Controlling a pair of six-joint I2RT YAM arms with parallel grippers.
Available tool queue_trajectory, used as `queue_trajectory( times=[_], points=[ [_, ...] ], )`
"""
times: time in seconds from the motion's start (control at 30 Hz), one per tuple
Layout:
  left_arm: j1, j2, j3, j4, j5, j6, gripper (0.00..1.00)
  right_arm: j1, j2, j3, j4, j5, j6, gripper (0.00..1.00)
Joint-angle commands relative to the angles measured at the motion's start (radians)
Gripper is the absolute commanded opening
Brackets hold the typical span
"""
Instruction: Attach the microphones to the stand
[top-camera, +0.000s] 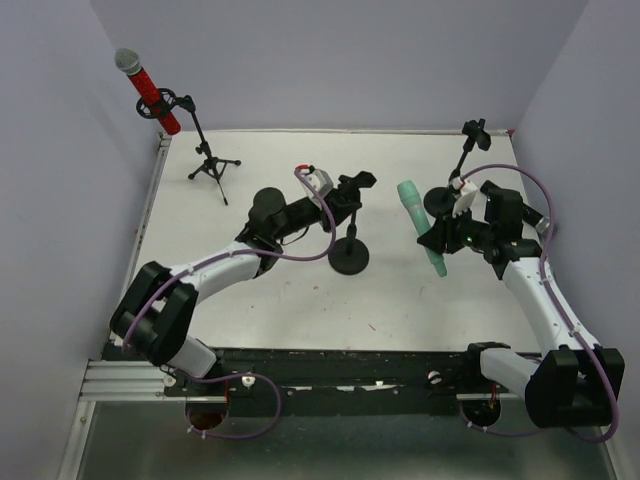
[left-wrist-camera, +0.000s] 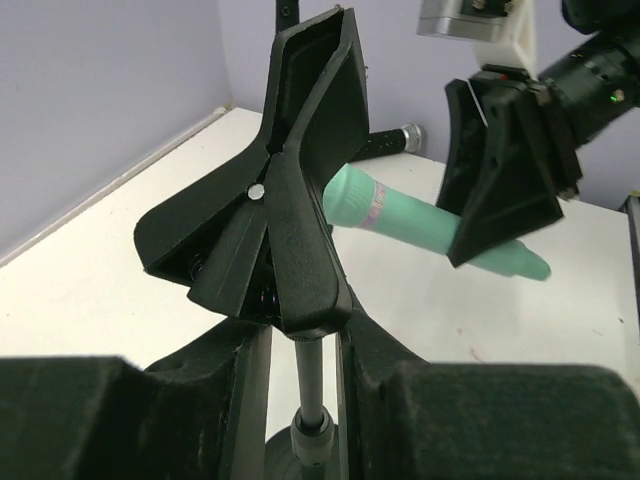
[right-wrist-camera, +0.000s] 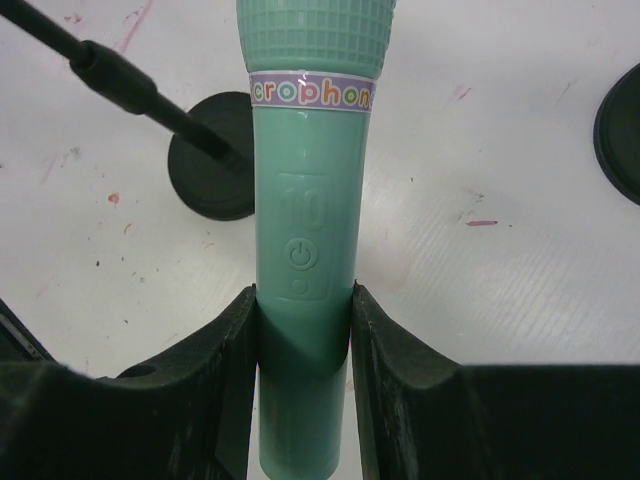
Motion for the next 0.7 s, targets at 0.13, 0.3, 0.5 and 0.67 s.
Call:
queue_trajectory(
  times=[0.13,0.3,0.5,0.67],
  points=[
    [0.012,-0.291,-0.240,-0.076,0.092,0.087,0.00,-0.004,-0.024,0.028,-0.035,-0.157,-0.076,0.12],
    [0.013,-0.349,-0.305,-0.099,0.052,0.101,0.05,-0.005,-0.032,0.026,-0.065,-0.238,-0.137,0.12],
    [0.025,-0.418,-0.365,-0.081,-0.020,0.044,0.59,-0.005,-0.034,0.023,-0.073,-0.251,-0.159,0.12],
    [0.027,-0.553,-0.473,-0.076,-0.079,-0.004,0.80,-0.004,-0.029,0.025,-0.075,-0.252,-0.164,0.12]
  ],
)
